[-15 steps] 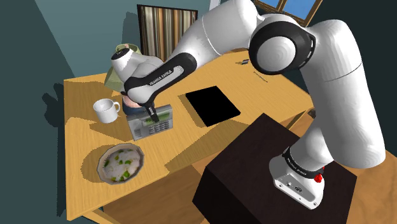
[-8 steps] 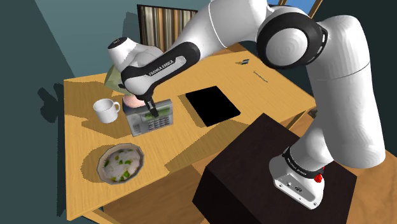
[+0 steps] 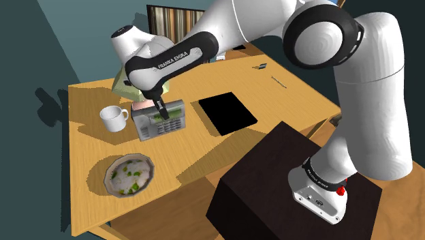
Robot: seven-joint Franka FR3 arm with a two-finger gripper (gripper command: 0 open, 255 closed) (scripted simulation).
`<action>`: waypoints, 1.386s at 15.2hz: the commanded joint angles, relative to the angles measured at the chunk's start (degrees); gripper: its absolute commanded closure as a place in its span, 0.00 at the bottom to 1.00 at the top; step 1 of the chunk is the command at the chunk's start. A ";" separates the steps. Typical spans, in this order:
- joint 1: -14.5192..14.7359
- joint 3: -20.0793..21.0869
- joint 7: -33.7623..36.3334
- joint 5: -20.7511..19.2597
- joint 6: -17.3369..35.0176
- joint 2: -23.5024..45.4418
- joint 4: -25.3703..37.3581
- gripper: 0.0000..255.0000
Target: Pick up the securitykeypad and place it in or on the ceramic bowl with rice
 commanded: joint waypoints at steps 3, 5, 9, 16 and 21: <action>-0.11 0.19 -0.38 0.31 -2.12 -2.01 0.20 1.00; -0.13 0.26 -0.56 0.44 -3.21 -2.76 0.57 1.00; -0.15 0.39 -0.93 0.71 -5.48 -4.13 1.49 1.00; 5.08 2.18 4.81 1.25 -9.79 -2.25 6.91 1.00; 9.78 3.41 9.35 1.52 -14.34 1.16 14.38 1.00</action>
